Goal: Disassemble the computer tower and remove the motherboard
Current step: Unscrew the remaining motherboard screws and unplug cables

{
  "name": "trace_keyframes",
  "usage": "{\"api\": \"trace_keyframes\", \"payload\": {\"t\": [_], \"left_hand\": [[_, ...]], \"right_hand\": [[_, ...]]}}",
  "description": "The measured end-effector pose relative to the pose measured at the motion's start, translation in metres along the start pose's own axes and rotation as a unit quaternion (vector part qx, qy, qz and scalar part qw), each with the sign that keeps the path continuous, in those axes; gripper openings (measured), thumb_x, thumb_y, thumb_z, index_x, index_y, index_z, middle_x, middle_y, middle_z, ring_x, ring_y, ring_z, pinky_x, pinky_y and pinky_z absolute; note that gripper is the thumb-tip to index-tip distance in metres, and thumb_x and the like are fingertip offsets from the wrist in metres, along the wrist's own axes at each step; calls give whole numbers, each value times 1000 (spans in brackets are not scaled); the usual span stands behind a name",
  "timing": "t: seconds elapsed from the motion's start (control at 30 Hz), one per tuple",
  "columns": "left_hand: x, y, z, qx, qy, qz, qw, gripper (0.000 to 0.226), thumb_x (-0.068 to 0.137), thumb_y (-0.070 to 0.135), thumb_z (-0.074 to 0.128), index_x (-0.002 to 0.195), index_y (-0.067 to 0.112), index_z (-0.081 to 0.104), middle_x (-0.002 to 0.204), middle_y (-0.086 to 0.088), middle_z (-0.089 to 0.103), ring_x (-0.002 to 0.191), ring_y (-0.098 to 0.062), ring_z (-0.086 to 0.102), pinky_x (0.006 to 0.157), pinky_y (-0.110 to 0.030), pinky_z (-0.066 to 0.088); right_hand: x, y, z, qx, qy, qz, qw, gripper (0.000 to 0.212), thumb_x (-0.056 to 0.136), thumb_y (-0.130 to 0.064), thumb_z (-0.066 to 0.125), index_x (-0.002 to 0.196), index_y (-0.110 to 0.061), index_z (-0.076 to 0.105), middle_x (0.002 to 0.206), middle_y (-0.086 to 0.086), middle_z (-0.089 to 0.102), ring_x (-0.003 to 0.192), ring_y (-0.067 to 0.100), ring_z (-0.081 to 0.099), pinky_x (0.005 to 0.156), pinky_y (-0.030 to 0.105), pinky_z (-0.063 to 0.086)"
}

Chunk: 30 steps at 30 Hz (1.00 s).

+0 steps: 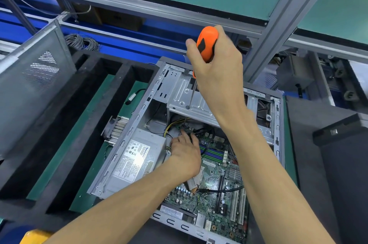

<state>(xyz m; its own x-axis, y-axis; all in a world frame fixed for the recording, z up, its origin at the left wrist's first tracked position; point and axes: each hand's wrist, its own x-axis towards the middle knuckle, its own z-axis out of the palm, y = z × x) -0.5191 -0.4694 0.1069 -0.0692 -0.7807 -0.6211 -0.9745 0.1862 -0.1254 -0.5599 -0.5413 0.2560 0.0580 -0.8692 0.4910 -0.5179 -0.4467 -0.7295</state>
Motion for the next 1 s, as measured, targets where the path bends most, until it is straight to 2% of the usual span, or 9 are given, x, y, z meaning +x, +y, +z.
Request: {"api": "trace_keyframes", "payload": {"t": [0.3,0.43,0.53,0.63,0.7,0.77,0.83,0.93,1.0], "left_hand": [[-6,-4,-9,-4,-15,9,1000,93,99,50,49,154,-2,-6,159,-33,1,145,-44,19,116,-49,25],[-25,-17,-28,-11,-30,72,997,89,95,60,47,153,0,18,157,-31,16,141,-43,28,116,-50,27],[-50,-50,-55,-124,-38,156,979,47,99,47,47,116,6,63,118,-15,65,98,-23,63,91,-38,53],[-73,-97,-90,-217,21,166,962,34,97,38,50,80,15,68,77,2,73,64,-15,66,69,-34,57],[-82,-119,-114,-340,199,159,905,22,96,32,52,83,23,67,77,9,73,73,-8,69,78,-39,58],[-86,-127,-137,-463,395,208,766,14,97,28,52,105,22,62,100,12,69,93,-2,66,88,-37,55],[-88,-122,-152,-507,435,283,688,35,99,18,51,134,17,51,130,4,56,117,-4,57,94,-33,54],[-89,-113,-161,-423,461,309,716,36,99,6,50,132,17,59,130,4,58,117,-10,58,83,-37,58],[-87,-115,-163,-402,489,292,717,30,97,7,55,123,16,68,115,4,66,104,-11,64,84,-35,56]], "right_hand": [[-6,-2,-11,110,-14,57,992,32,94,-35,71,104,-15,48,78,-6,57,70,27,57,62,50,57],[-9,1,-13,134,-44,41,989,18,100,-32,62,113,-20,62,88,-10,55,87,21,56,77,50,55],[-11,9,-13,165,-78,51,982,21,105,-27,53,125,-23,58,104,-4,55,99,15,58,90,46,54],[-15,20,-11,235,-95,56,966,34,109,-21,42,141,-12,44,109,0,68,106,14,67,91,35,57],[-15,26,-5,268,-88,59,958,32,109,-23,36,137,-10,42,98,-9,71,100,14,68,91,41,56],[-15,28,3,308,-91,79,944,28,108,-30,31,123,-14,49,86,-11,68,88,15,63,90,56,50],[-13,26,9,359,-104,103,922,33,106,-36,29,103,-19,57,76,-8,61,76,16,54,79,56,47],[-7,23,12,417,-109,170,886,48,104,-40,30,76,-35,68,66,-12,56,63,9,48,65,31,43],[-5,23,13,411,-100,188,887,45,104,-43,32,79,-33,68,66,-8,59,62,9,50,65,32,42]]}}
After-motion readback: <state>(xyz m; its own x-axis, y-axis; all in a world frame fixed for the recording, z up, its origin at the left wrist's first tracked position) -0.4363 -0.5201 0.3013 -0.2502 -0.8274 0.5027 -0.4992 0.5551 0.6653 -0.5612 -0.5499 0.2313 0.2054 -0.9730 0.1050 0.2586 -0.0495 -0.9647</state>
